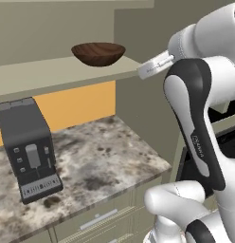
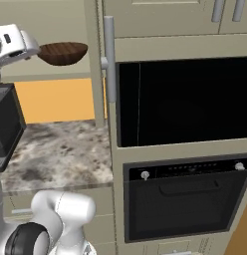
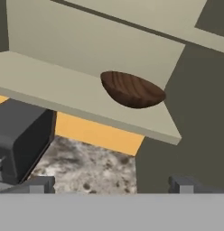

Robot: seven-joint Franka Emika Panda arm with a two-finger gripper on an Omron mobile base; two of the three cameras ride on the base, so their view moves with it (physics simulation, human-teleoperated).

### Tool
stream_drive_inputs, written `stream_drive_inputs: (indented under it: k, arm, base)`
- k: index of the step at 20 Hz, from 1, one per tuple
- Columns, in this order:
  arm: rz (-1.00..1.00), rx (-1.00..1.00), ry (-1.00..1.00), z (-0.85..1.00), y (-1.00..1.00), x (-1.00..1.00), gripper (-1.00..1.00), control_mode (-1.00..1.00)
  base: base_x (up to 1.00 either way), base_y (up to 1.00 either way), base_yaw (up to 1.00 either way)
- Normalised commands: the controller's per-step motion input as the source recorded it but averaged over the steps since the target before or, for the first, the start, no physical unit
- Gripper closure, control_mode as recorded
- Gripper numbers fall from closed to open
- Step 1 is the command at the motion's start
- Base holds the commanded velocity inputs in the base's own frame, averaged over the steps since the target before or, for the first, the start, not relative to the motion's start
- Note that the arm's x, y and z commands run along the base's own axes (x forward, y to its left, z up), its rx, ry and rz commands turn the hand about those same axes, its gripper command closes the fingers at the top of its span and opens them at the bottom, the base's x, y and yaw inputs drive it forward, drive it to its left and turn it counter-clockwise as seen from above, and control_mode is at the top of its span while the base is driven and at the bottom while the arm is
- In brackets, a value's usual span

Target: Move the bowls from the cabinet to the plates on the dining table.

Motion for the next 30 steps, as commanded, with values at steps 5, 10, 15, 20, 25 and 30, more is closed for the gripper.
stream_drive_inputs:
  k: [5, 10, 15, 20, 25, 30]
  arm:
    - [0.00, 0.10, 0.04, 0.02, 0.00, 0.48, -1.00, -1.00]
    - [0.00, 0.03, 0.01, 0.00, 0.00, 0.41, -1.00, -1.00]
    - [0.00, -0.03, 0.00, 0.00, 0.23, 0.21, -1.00, -1.00]
    - [0.00, -0.02, 0.00, 0.00, 0.31, 0.21, -1.00, -1.00]
    - [0.00, 0.00, 0.00, 0.00, 0.16, 0.25, -1.00, -1.00]
    - [0.00, 0.00, 0.00, -0.05, 0.18, 0.29, -1.00, -1.00]
  base:
    - [0.00, 0.00, 0.00]
    - [0.00, 0.00, 0.00]
    - [0.00, 0.00, 0.00]
    - [0.00, 0.00, 0.00]
    - [0.00, 0.00, 0.00]
    - [0.00, 0.00, 0.00]
